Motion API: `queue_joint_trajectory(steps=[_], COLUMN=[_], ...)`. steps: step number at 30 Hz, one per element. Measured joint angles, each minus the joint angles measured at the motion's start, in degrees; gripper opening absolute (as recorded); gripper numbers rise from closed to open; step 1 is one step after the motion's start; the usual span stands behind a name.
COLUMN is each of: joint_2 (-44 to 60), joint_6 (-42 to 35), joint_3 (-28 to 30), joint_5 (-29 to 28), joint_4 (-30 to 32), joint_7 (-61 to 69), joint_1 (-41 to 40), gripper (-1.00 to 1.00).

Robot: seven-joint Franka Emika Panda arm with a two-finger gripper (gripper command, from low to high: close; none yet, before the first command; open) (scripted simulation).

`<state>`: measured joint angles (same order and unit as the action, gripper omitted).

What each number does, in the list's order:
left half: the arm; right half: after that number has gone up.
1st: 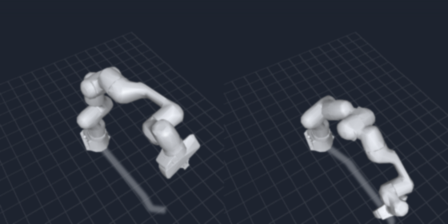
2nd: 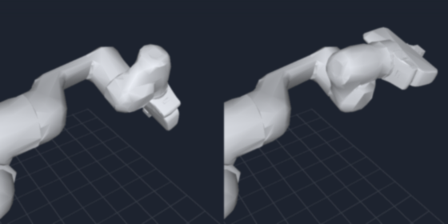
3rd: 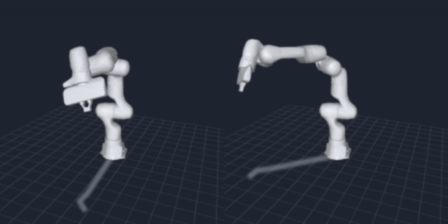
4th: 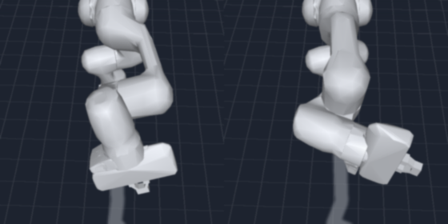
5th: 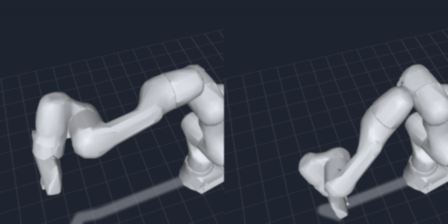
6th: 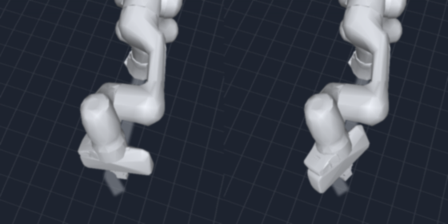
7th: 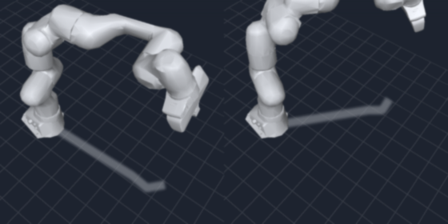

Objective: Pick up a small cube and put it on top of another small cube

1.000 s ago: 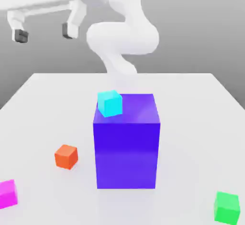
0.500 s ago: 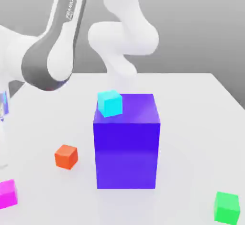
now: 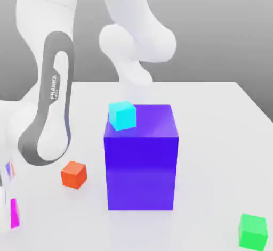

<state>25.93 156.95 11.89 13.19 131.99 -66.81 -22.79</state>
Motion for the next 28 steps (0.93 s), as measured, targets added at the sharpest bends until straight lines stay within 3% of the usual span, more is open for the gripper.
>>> queue_joint_trajectory(steps=[3, 21, 25, 26, 28], joint_2=[-5.3, -11.5, -4.7, -3.1, -3.1], joint_6=[-4.0, -9.4, -5.7, -4.7, -4.7], joint_3=[1.0, -25.4, -28.1, -28.0, -28.0], joint_5=[-3.0, -18.1, -25.2, -26.4, -26.4], joint_4=[1.2, 1.9, -0.6, -1.0, -1.0], joint_7=[-1.1, 25.4, 28.5, 28.5, 28.5], joint_1=[1.8, 25.0, 32.3, 33.4, 33.4], gripper=[-1.0, -1.0, -1.0, 1.0, 1.0])
